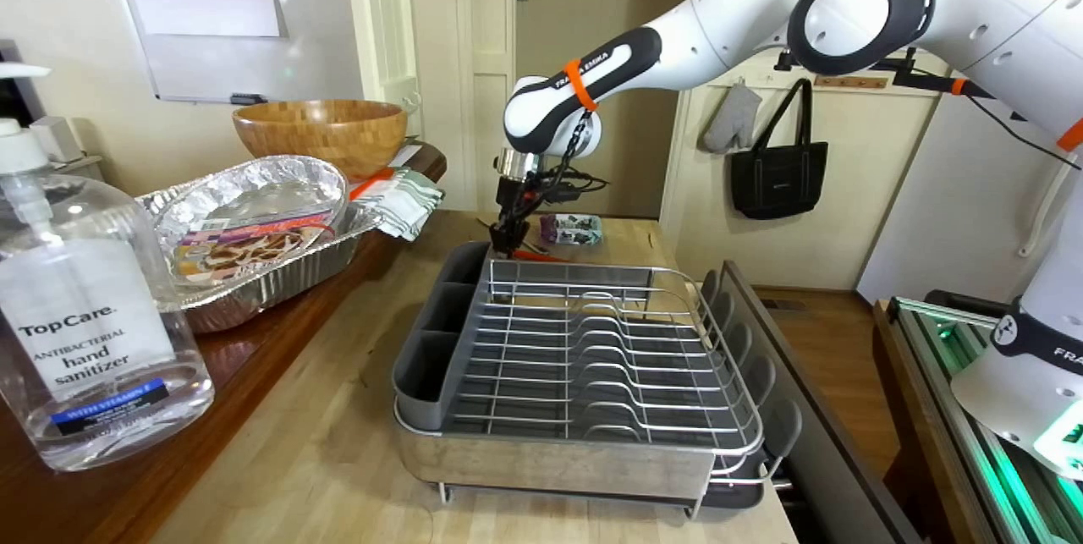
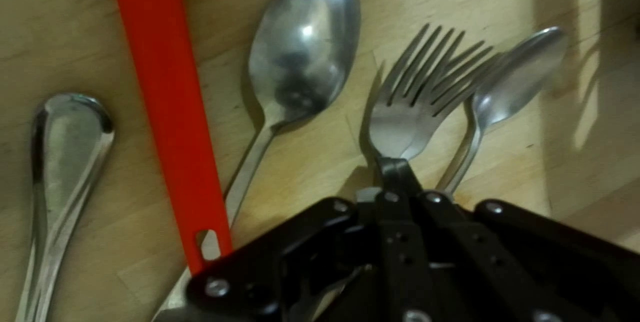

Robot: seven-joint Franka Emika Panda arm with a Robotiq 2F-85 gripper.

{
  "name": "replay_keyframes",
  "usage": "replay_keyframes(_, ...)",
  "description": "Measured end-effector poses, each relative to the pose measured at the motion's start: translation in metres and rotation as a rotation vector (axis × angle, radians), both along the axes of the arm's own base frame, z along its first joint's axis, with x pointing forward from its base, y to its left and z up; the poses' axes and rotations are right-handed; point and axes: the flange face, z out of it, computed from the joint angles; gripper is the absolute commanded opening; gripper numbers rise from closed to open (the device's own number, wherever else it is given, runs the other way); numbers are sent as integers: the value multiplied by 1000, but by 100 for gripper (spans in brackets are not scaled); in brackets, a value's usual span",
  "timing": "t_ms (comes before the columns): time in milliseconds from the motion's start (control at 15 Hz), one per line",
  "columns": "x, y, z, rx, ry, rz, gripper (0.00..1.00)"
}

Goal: Move the fork on the table to the rightmost cutlery section of the plate rack

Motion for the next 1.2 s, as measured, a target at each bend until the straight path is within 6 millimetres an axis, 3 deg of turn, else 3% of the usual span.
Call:
replay_keyframes(200, 2, 0, 4, -8, -6, 8, 36)
replay_keyframes(733, 8, 8, 2, -27, -17, 33, 96)
replay_keyframes(800, 8, 9, -1, -28, -13, 37, 70)
replay_keyframes(867, 7, 11, -5, -29, -8, 40, 59)
replay_keyframes(933, 7, 12, -8, -30, -4, 43, 58)
replay_keyframes(1200, 9, 12, -10, -42, -7, 51, 28)
